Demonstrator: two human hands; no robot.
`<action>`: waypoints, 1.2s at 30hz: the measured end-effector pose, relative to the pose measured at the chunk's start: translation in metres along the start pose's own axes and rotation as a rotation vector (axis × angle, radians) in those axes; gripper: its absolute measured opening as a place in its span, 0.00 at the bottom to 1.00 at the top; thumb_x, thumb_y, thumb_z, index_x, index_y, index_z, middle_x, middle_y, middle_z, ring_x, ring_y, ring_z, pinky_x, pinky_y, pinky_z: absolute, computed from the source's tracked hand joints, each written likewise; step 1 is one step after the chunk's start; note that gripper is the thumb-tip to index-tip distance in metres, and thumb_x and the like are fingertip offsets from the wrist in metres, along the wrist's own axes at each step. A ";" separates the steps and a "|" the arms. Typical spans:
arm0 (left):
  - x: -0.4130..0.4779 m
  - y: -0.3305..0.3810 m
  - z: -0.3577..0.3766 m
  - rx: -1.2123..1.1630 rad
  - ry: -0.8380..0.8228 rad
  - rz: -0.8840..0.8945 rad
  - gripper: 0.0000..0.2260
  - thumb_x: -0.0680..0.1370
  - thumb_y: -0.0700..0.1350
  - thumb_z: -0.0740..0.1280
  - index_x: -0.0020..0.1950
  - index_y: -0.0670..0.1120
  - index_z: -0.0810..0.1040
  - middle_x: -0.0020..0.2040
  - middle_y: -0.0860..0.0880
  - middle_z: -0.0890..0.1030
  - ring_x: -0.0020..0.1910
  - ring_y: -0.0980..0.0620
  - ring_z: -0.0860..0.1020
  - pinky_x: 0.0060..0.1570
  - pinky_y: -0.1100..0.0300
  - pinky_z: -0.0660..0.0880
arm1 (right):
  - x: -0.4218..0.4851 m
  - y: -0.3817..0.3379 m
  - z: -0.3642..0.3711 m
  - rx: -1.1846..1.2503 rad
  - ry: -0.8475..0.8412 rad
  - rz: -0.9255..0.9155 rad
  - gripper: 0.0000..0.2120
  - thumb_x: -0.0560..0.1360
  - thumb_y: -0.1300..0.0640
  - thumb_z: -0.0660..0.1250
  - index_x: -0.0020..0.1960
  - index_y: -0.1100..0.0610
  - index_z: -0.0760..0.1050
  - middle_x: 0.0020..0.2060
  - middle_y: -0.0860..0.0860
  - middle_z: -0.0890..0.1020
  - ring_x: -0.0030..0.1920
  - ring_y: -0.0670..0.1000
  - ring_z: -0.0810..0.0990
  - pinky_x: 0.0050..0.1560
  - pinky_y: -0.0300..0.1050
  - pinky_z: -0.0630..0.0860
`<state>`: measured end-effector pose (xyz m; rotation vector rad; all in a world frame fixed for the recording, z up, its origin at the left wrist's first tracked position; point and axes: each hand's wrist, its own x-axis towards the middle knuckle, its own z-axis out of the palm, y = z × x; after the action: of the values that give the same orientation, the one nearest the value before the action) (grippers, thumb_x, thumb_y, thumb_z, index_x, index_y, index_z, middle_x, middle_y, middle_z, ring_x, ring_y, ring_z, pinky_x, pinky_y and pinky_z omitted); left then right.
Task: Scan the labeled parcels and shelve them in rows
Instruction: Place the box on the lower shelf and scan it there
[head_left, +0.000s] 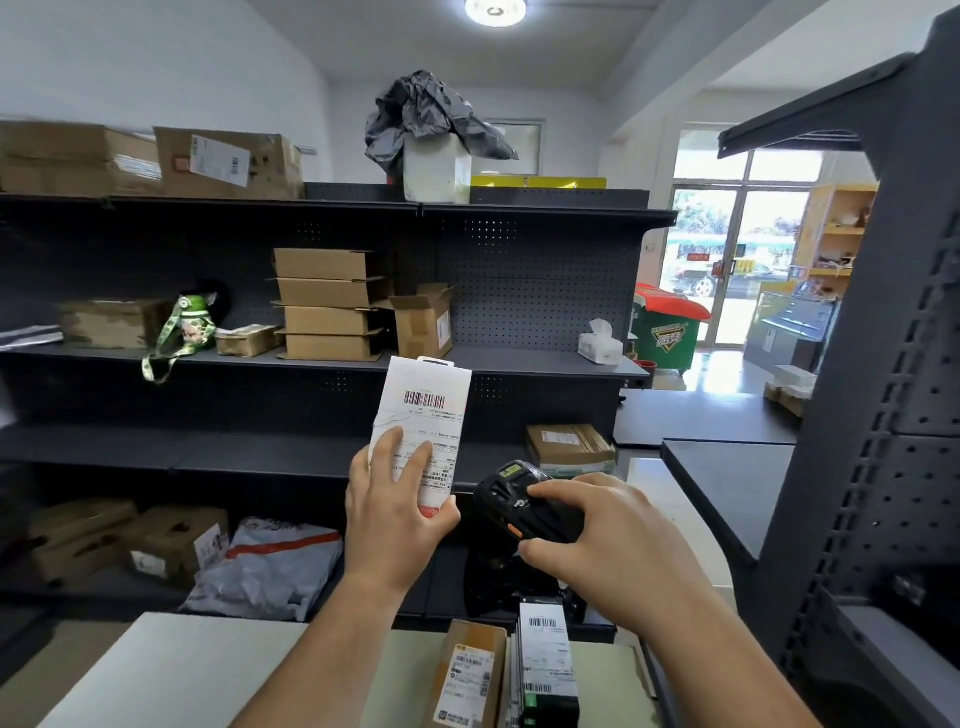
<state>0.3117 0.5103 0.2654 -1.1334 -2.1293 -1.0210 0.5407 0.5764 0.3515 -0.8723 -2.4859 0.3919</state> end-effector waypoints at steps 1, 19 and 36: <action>-0.002 0.000 -0.002 0.003 0.001 -0.001 0.29 0.68 0.52 0.77 0.67 0.48 0.75 0.72 0.47 0.64 0.70 0.41 0.62 0.64 0.40 0.70 | -0.001 -0.001 0.000 -0.002 -0.005 -0.006 0.26 0.69 0.37 0.68 0.67 0.34 0.71 0.57 0.37 0.75 0.55 0.42 0.73 0.51 0.38 0.73; -0.125 0.012 -0.113 -0.297 -0.185 -0.090 0.29 0.71 0.51 0.75 0.70 0.53 0.72 0.74 0.60 0.58 0.72 0.56 0.57 0.66 0.50 0.72 | -0.148 -0.014 0.059 0.174 0.237 0.138 0.26 0.71 0.38 0.70 0.68 0.37 0.73 0.64 0.39 0.72 0.61 0.44 0.73 0.59 0.44 0.76; -0.318 0.297 -0.189 -0.860 -0.477 0.490 0.28 0.68 0.53 0.74 0.67 0.50 0.76 0.73 0.51 0.64 0.71 0.49 0.62 0.67 0.48 0.70 | -0.519 0.034 -0.092 -0.051 0.825 0.685 0.25 0.67 0.45 0.77 0.63 0.42 0.79 0.64 0.47 0.76 0.65 0.51 0.75 0.65 0.48 0.73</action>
<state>0.7463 0.3196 0.2585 -2.3564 -1.5385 -1.5724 0.9613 0.2770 0.2398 -1.5231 -1.4135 0.1284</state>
